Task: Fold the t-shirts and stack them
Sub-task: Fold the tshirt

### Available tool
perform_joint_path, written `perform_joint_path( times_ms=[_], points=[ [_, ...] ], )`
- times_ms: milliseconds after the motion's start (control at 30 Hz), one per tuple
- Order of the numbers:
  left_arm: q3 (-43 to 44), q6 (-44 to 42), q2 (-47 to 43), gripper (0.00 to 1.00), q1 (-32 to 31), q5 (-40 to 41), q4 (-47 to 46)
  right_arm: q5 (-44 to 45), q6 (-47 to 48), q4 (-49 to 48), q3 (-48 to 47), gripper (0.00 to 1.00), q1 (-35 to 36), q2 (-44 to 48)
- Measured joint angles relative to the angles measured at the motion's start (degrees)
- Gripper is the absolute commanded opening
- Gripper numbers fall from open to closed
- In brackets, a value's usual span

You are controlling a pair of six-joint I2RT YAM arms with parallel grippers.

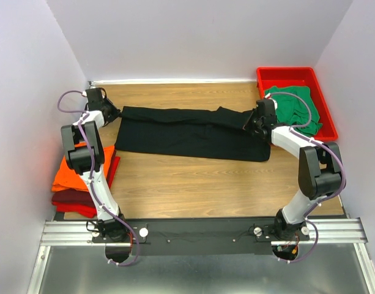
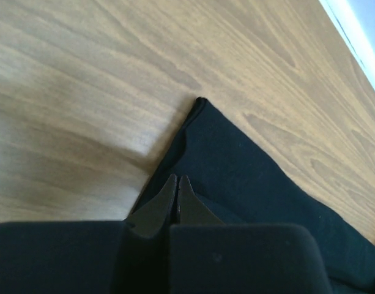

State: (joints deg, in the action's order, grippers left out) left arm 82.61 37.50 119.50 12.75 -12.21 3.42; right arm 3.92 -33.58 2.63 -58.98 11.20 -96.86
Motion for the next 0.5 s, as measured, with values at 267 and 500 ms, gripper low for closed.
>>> perform_joint_path(
  times_ms=[267, 500],
  points=[
    [-2.8, 0.0, -0.5, 0.00, 0.0, 0.0, -0.8, 0.0, -0.6, 0.0, 1.0, 0.00, 0.0, 0.0],
    [-3.6, -0.4, -1.0, 0.00, 0.0, 0.2, -0.6, 0.1, -1.1, 0.0, 1.0, 0.00, 0.0, 0.0]
  ],
)
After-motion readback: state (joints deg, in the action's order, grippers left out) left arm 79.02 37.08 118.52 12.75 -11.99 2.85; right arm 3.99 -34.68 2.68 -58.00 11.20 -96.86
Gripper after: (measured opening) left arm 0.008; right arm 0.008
